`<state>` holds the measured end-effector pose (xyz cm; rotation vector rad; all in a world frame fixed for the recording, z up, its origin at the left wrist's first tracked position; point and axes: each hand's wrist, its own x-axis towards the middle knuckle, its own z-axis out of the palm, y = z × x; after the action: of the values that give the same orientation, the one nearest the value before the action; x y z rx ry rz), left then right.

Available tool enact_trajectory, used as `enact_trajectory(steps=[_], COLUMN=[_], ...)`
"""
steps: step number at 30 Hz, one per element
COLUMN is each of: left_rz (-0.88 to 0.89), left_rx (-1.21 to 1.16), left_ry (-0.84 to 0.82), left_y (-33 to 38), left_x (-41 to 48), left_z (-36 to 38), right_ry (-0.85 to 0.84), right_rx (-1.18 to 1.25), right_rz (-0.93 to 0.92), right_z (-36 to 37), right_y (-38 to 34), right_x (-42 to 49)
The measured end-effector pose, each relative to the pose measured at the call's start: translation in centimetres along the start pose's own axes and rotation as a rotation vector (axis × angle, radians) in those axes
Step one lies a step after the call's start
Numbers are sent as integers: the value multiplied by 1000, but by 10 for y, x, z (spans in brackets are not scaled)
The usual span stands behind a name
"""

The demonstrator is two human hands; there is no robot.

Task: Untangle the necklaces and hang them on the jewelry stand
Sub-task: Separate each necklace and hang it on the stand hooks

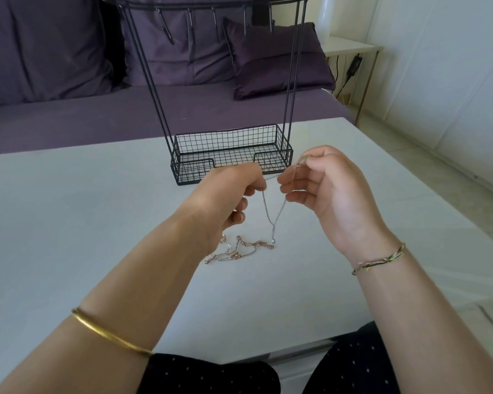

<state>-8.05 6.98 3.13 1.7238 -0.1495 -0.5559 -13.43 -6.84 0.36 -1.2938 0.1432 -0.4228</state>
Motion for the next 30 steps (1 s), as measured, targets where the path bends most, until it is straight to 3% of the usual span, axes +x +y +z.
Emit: enact_trajectory(steps=[5, 13, 21, 25, 30], left_rz=[2, 0, 53, -4, -3], left_rx=[75, 57, 550, 766, 803], left_ry=[44, 38, 2, -104, -149], left_y=[0, 0, -8, -11, -9], left_x=[2, 2, 2, 0, -2], left_z=[-4, -9, -23, -25, -24], right_ry=[72, 136, 189, 188, 211], right_rx=[-4, -271, -461, -535, -590], right_rz=[57, 208, 299, 319, 231], right_z=[1, -4, -19, -25, -29], right_y=[-1, 4, 6, 9, 11], right_x=[0, -1, -1, -1, -1])
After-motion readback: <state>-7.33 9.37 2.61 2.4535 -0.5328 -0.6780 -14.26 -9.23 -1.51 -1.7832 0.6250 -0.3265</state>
